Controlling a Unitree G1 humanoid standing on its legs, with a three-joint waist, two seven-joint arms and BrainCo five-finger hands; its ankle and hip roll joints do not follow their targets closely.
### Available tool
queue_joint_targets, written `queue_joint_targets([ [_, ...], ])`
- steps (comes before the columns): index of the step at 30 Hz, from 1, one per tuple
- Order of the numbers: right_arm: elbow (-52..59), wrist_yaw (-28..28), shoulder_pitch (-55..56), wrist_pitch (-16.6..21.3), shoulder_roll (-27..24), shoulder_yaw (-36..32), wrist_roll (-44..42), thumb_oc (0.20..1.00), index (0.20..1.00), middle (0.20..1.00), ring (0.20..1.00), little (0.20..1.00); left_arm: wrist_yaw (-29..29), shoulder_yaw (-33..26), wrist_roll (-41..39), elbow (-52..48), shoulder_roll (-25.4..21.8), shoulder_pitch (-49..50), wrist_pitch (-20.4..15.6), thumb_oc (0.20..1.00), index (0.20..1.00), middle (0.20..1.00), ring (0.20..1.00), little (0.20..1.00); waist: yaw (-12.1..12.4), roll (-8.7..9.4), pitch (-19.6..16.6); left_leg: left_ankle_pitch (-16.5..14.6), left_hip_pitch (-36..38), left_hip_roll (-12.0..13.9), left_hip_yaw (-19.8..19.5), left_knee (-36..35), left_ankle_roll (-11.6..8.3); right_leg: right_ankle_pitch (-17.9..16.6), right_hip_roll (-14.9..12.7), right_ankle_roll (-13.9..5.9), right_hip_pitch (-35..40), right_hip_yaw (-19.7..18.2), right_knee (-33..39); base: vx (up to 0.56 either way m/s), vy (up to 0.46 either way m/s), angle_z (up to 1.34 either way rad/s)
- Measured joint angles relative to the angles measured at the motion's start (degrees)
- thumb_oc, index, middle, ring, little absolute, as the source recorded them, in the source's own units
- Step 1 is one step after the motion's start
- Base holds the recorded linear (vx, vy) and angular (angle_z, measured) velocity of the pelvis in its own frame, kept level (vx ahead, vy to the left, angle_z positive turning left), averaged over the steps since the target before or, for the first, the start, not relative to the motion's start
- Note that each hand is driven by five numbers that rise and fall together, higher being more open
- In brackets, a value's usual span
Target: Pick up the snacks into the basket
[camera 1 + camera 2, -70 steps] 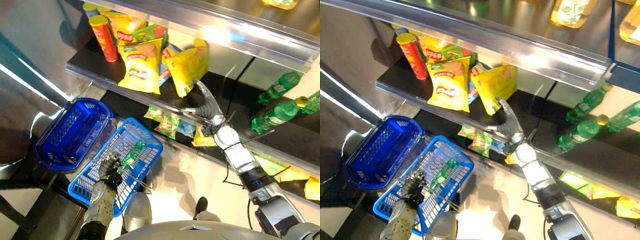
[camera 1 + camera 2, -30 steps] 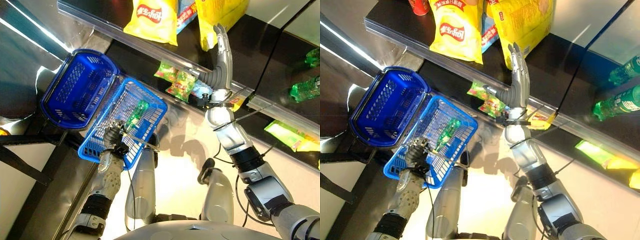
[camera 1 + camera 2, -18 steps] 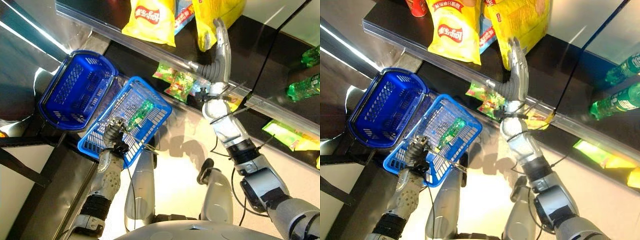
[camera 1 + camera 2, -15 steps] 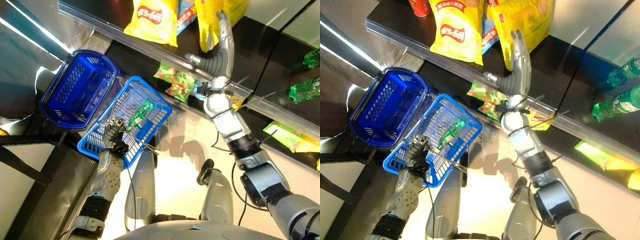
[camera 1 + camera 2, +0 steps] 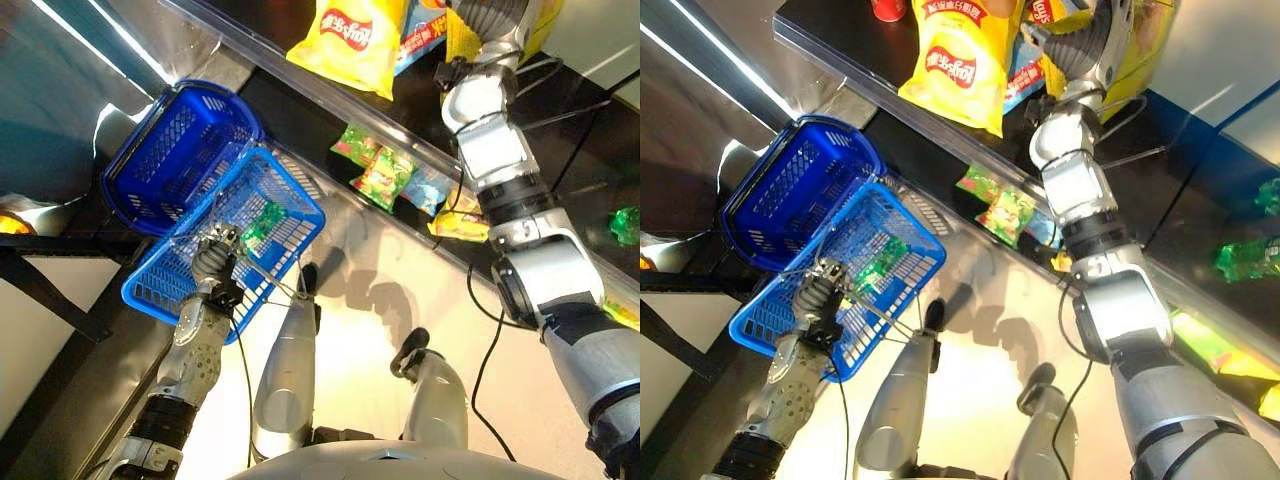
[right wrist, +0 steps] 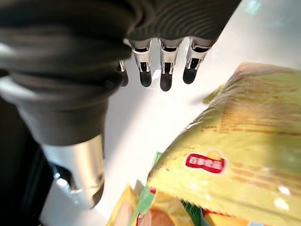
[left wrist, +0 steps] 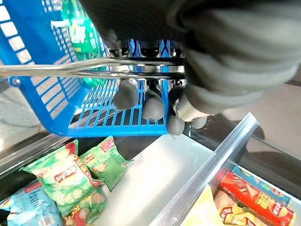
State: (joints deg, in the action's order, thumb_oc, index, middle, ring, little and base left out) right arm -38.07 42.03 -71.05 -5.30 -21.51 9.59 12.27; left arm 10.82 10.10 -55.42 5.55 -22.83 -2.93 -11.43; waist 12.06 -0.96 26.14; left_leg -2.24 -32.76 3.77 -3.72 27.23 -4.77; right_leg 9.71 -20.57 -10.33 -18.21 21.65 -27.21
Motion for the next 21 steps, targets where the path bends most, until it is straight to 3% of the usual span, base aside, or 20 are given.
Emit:
queue_joint_targets([
  [1, -4.83, 0.07, -2.62, -0.1, -0.13, 0.69, -0.75, 1.0, 1.0, 1.0, 1.0, 1.0, -0.02, 0.08, -0.43, 0.0, -0.29, 0.06, 0.0, 0.2, 0.2, 0.2, 0.2, 0.2, 0.02, 0.0, 0.0, 0.01, 0.01, 0.0, -0.11, -0.08, 0.02, -0.1, 0.06, -0.19, 0.09, 0.09, 0.21, 0.02, -0.014, 0.07],
  [11, -14.66, -2.33, -4.25, -0.53, -1.39, 4.69, -3.79, 1.0, 1.0, 1.0, 1.0, 1.0, -0.1, 0.99, -0.67, 0.0, -0.69, 0.07, 0.0, 0.2, 0.2, 0.2, 0.2, 0.2, 0.09, 0.16, -0.09, 0.1, -0.07, -0.08, -0.38, -0.34, 0.1, -0.26, 0.19, -0.35, 0.39, 0.39, 0.56, 0.0, -0.001, 0.02],
  [21, -16.28, -4.24, -3.87, -0.53, 0.72, 5.61, -5.06, 1.0, 1.0, 1.0, 1.0, 1.0, 0.03, 2.2, -1.65, 0.01, -0.72, -0.91, 0.63, 0.2, 0.2, 0.2, 0.2, 0.2, -0.98, 0.29, -0.13, 0.08, 0.36, 0.65, 0.46, 0.52, 0.13, -0.74, 0.56, -0.17, 0.19, -0.6, 0.62, -0.01, 0.004, -0.06],
])
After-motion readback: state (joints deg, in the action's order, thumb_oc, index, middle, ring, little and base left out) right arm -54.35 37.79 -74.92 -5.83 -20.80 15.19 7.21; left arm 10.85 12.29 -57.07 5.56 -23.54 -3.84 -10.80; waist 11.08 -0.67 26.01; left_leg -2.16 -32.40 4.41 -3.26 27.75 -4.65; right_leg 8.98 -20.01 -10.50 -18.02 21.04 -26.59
